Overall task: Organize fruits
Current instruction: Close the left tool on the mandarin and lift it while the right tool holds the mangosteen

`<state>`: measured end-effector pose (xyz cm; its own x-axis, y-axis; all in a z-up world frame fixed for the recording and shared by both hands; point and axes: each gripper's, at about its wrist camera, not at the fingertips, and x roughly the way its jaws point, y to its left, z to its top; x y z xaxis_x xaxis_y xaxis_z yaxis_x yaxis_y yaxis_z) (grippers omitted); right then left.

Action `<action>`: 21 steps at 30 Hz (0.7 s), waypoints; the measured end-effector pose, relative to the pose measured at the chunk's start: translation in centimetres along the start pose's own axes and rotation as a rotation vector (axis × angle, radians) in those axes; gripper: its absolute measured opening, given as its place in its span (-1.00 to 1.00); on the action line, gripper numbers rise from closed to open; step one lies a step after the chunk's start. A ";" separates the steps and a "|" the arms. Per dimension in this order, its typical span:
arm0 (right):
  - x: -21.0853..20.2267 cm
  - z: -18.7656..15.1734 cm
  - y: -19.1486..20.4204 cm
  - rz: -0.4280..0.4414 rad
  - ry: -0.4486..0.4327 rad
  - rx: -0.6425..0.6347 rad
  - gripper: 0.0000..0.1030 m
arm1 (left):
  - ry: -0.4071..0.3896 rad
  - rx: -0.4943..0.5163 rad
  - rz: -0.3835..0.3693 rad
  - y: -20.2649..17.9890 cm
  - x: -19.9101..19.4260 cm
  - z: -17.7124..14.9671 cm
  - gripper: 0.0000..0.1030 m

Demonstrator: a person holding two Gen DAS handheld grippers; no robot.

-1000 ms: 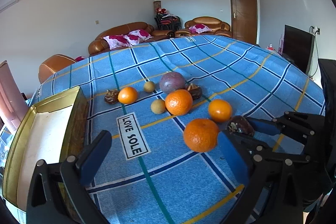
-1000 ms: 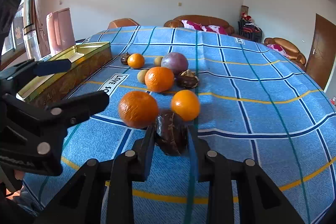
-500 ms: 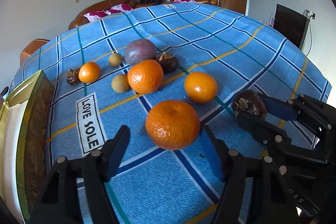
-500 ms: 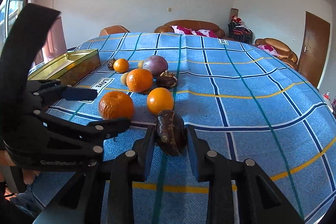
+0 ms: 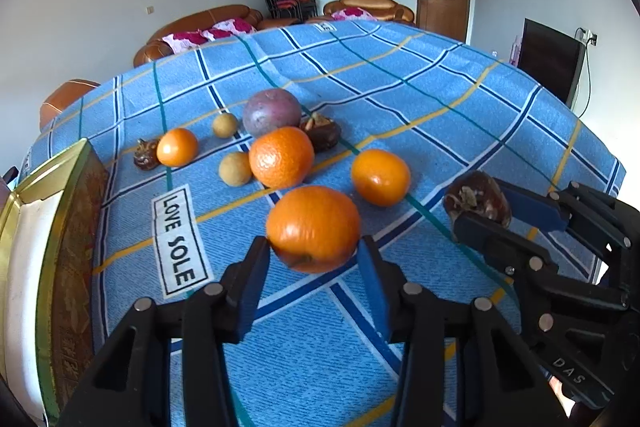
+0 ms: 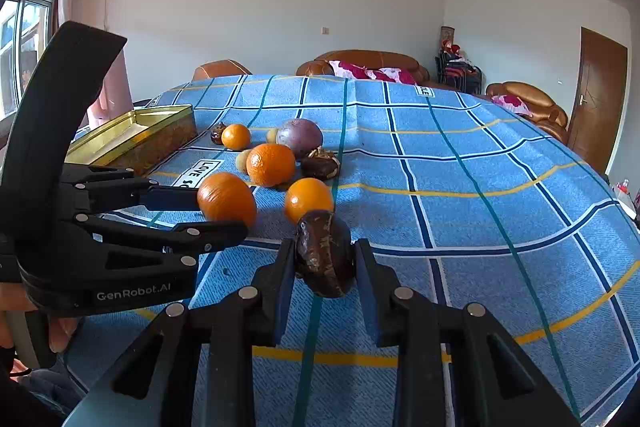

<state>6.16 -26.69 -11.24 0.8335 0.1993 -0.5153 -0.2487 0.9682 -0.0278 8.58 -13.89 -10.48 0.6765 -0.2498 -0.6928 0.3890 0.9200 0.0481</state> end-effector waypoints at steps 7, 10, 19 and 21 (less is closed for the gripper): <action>-0.6 0.5 1.0 0.007 -0.037 -0.023 -0.40 | -0.087 0.017 0.031 0.4 -1.7 0.0 -0.64; -0.5 0.6 1.5 0.012 -0.037 -0.034 -0.40 | -0.074 0.016 0.019 0.6 -1.6 0.0 -0.63; -0.5 0.4 1.5 0.013 -0.032 -0.033 -0.40 | 0.026 -0.024 -0.007 1.2 0.2 0.0 0.03; -0.5 0.3 1.3 0.014 -0.030 -0.030 -0.40 | 0.049 -0.049 -0.042 1.4 0.8 0.1 0.03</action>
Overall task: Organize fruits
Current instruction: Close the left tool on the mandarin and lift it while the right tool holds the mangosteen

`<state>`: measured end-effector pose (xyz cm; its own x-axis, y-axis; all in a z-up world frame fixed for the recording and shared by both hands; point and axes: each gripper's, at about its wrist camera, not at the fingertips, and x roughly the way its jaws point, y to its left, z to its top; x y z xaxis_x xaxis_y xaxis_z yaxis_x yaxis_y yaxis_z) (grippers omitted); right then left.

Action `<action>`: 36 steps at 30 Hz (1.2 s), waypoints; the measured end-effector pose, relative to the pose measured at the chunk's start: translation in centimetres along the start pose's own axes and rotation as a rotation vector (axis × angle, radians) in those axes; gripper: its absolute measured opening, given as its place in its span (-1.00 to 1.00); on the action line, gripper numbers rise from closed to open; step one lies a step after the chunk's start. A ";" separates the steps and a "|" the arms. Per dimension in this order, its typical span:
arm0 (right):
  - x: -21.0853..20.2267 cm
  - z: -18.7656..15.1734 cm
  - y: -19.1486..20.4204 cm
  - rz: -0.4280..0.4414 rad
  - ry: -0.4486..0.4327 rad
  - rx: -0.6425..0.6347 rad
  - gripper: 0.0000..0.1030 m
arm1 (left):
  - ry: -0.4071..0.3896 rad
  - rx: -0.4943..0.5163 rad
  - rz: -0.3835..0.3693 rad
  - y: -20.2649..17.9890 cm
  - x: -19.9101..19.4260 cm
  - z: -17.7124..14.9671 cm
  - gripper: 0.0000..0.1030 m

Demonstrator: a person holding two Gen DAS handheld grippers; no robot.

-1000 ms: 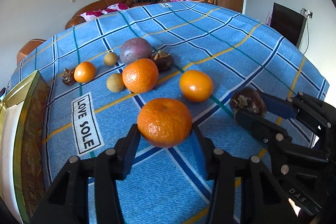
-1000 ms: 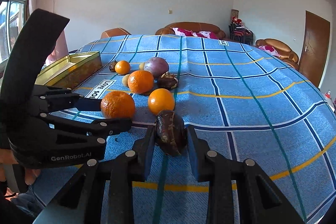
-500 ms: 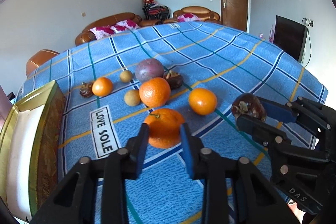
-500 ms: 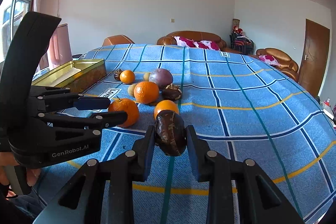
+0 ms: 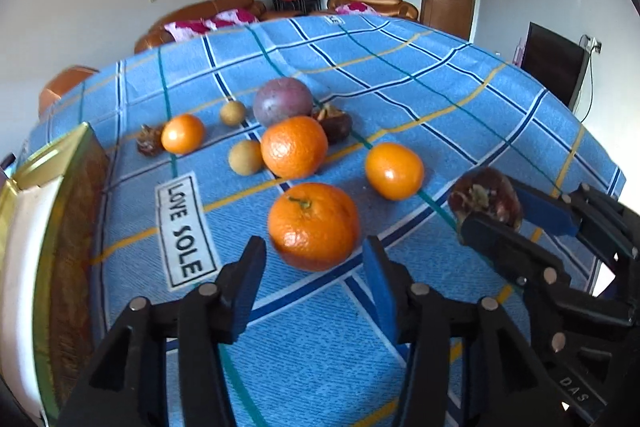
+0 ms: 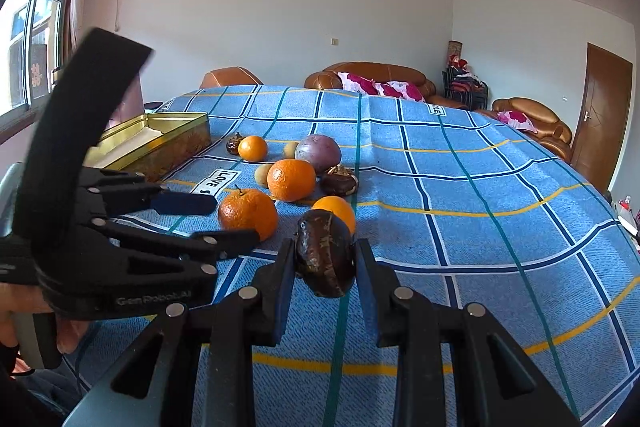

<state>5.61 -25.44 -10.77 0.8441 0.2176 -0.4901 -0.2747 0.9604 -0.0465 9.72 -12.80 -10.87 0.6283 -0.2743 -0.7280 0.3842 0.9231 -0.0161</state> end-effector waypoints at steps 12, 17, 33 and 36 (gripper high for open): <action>0.0 -0.1 0.1 -0.009 0.000 -0.007 -0.40 | 0.013 -0.053 -0.084 0.6 0.3 -0.1 -0.15; 0.0 -0.1 0.0 -0.011 0.002 -0.007 -0.40 | 0.016 -0.047 -0.064 0.5 0.2 0.0 -0.08; -0.5 0.3 -0.4 -0.022 -0.017 -0.006 -0.40 | 0.015 0.000 -0.026 0.2 0.3 1.0 -0.04; -1.0 1.0 0.2 -0.014 -0.044 -0.024 -0.40 | -0.055 -0.001 0.017 0.8 -1.7 0.5 -0.04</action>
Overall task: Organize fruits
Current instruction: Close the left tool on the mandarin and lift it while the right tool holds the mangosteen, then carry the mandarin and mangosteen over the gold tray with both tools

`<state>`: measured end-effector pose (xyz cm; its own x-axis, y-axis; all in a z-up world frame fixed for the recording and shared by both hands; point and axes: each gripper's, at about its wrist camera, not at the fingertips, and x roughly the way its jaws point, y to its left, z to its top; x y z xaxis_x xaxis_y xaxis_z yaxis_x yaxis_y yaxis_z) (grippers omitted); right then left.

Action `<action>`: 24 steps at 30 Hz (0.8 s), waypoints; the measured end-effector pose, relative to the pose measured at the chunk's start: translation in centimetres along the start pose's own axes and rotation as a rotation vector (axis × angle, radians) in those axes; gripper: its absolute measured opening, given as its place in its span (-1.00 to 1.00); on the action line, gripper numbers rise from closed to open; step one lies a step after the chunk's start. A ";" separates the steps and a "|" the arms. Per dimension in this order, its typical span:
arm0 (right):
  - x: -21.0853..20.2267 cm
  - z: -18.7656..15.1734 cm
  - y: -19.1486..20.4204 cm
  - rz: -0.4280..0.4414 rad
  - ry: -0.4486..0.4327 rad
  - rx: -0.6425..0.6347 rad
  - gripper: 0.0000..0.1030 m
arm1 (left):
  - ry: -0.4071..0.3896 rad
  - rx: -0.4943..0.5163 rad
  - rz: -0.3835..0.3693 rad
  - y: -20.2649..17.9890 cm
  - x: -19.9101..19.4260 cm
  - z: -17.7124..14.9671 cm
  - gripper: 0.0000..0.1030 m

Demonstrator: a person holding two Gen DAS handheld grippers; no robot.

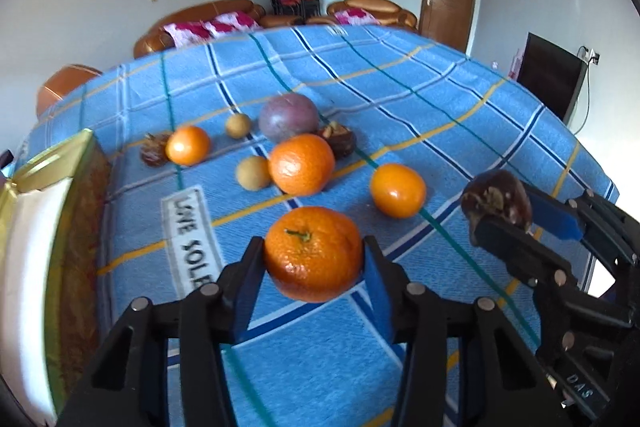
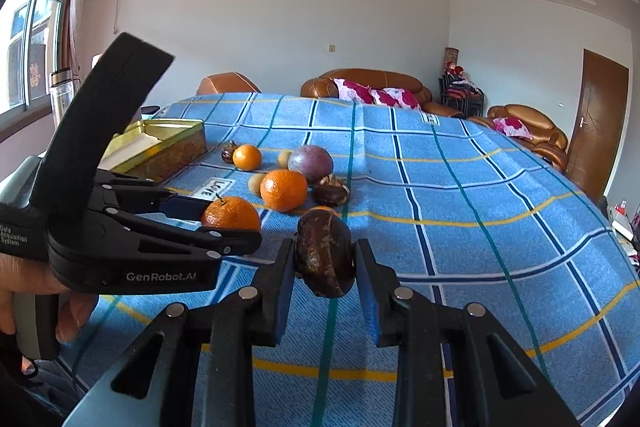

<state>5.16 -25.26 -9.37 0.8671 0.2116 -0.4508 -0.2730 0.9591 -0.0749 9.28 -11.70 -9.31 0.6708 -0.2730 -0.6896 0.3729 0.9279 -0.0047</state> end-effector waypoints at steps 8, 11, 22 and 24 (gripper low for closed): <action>0.1 2.1 2.8 0.047 -0.041 -0.055 -0.40 | -0.127 -0.040 0.096 2.8 -4.3 0.0 -0.04; 0.3 2.7 3.8 0.064 -0.051 -0.074 -0.40 | -0.157 -0.053 0.121 3.7 -5.1 -0.1 -0.04; 0.9 4.9 7.6 0.120 -0.082 -0.147 -0.40 | -0.235 -0.100 0.214 7.0 -8.1 -1.1 -0.04; 1.1 5.4 8.5 0.130 -0.089 -0.164 -0.40 | -0.242 -0.105 0.231 7.5 -8.6 -1.3 -0.04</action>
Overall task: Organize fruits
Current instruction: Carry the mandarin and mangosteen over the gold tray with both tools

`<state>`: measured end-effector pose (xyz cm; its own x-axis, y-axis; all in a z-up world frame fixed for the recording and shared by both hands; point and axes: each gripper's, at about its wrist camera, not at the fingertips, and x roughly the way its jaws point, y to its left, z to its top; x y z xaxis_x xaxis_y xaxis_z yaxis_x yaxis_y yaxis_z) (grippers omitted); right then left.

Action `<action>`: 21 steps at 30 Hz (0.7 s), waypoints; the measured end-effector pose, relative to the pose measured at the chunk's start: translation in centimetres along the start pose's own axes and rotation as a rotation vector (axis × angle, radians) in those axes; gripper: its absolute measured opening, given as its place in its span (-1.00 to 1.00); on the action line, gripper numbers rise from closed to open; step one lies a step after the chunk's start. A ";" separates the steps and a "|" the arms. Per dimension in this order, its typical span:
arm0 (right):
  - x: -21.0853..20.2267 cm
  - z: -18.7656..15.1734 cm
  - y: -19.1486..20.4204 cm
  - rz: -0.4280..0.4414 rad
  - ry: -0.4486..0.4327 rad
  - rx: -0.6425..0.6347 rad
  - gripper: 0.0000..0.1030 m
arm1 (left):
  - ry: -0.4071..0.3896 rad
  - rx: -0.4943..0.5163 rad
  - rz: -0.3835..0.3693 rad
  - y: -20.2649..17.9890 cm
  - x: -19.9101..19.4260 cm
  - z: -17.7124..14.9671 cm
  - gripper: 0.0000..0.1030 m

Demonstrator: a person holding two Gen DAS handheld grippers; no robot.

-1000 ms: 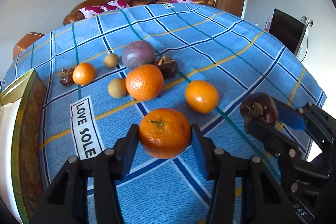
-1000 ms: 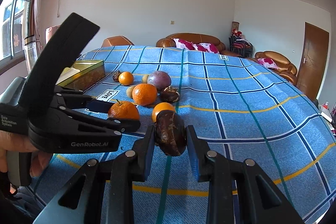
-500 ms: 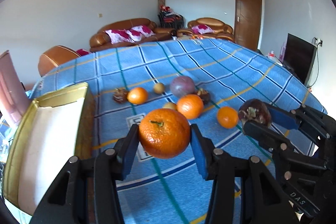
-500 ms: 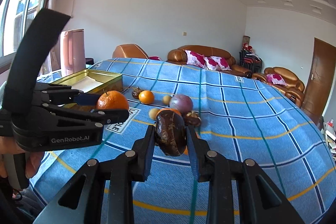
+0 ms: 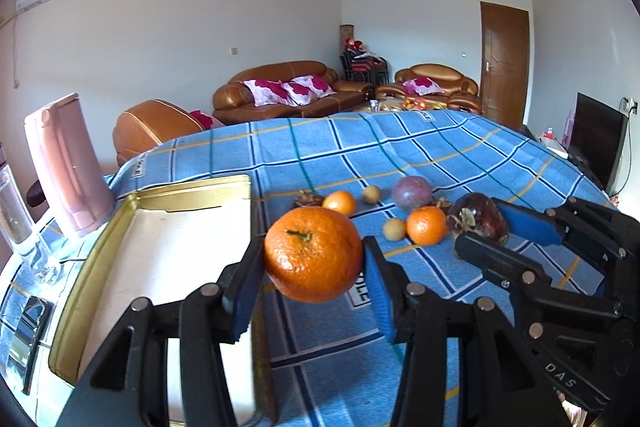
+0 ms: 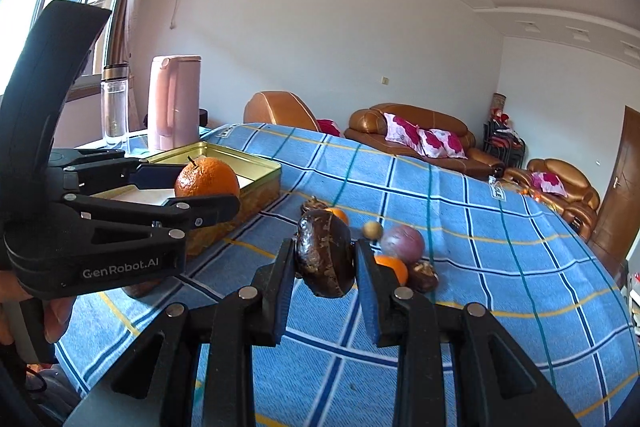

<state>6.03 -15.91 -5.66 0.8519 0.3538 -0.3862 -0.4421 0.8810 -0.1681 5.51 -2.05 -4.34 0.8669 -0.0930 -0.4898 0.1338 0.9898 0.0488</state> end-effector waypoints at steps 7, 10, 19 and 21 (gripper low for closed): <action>1.3 2.3 2.9 0.040 -0.024 -0.059 -0.40 | -0.020 -0.039 0.072 3.2 -1.1 -0.3 -0.04; 1.9 3.1 4.2 0.059 -0.034 -0.079 -0.40 | -0.025 -0.057 0.106 4.7 -1.5 -0.4 -0.04; 3.5 5.1 7.5 0.096 -0.053 -0.130 -0.40 | -0.029 -0.103 0.177 8.4 -2.5 -1.0 -0.04; 3.7 5.3 7.9 0.103 -0.053 -0.135 -0.40 | -0.028 -0.107 0.191 8.8 -2.4 -1.0 -0.04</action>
<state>7.17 -5.99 -3.55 0.8121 0.4593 -0.3600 -0.5585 0.7904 -0.2516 4.09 7.03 -3.62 0.8847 0.0958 -0.4562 -0.0848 0.9954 0.0446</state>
